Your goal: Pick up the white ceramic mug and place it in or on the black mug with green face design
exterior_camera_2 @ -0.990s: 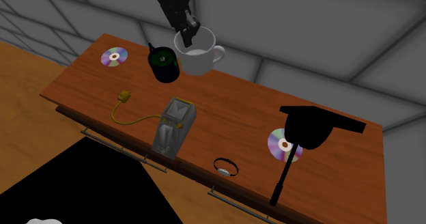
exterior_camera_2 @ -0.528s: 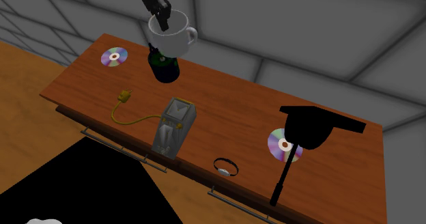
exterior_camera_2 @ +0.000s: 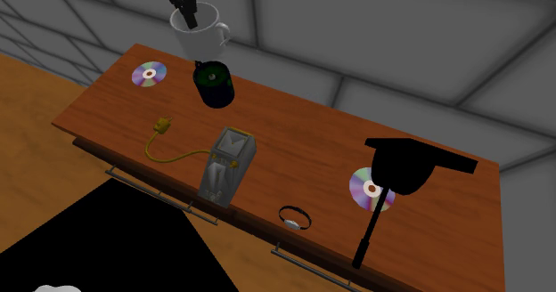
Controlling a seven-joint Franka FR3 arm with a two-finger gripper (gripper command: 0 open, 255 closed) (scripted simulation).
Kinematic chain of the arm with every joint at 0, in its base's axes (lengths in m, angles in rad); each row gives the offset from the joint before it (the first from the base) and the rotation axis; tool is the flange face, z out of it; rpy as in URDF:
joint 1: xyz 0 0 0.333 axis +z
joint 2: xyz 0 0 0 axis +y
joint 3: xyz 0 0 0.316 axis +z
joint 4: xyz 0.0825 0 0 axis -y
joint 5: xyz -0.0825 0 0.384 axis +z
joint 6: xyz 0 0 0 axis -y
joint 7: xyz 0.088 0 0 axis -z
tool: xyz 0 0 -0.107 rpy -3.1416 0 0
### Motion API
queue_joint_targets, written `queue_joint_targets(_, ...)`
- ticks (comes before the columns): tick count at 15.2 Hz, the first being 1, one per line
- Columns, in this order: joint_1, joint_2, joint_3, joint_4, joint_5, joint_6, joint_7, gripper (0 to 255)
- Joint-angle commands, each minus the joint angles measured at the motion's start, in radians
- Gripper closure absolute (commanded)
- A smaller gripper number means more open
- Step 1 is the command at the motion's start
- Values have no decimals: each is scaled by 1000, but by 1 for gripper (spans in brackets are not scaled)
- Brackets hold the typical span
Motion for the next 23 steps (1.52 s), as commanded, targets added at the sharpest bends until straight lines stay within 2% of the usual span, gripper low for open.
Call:
queue_joint_targets(1, 3, 2, 1, -18, -1, 21, 6, 255)
queue_joint_targets(12, -1, 4, -1, -163, -4, 167, 16, 255)
queue_joint_targets(20, -1, 5, -1, -165, -4, 169, 16, 255)
queue_joint_targets(21, -1, 5, -1, -165, -4, 169, 16, 0)
queue_joint_targets(23, -1, 5, -1, -165, -4, 169, 16, 0)
